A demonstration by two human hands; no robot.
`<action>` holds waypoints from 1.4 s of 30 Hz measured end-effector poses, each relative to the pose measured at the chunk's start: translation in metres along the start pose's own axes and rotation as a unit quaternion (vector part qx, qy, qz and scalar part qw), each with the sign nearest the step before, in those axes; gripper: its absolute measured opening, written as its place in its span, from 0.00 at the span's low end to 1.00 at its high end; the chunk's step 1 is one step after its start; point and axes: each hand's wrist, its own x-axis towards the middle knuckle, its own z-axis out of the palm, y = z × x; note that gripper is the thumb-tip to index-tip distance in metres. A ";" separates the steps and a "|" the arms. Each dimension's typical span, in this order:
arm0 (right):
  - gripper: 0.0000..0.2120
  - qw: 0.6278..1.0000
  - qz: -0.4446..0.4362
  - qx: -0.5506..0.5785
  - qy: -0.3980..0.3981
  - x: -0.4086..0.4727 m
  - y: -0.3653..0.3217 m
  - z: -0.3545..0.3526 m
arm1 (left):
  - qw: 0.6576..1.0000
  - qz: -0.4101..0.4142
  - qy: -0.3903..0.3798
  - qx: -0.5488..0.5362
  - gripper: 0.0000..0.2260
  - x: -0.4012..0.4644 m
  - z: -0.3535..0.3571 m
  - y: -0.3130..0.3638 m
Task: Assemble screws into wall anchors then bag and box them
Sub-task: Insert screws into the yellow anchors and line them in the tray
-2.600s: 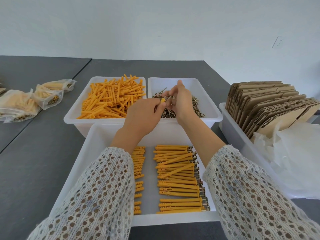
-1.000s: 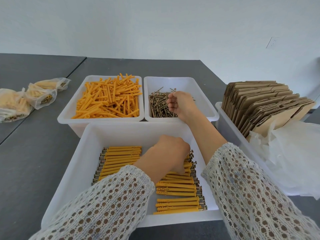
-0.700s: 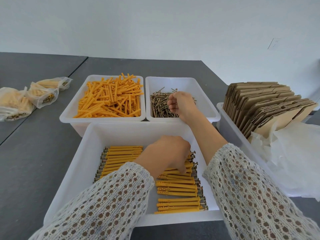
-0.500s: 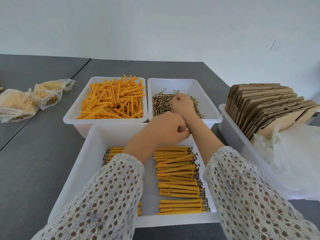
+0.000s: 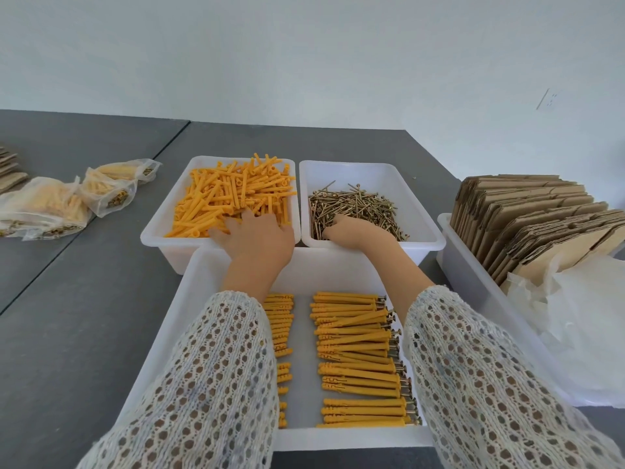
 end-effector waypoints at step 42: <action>0.18 0.996 -0.025 0.081 -0.001 0.017 0.009 -0.002 | 0.873 0.320 0.364 -0.064 0.14 -0.004 0.033 0.009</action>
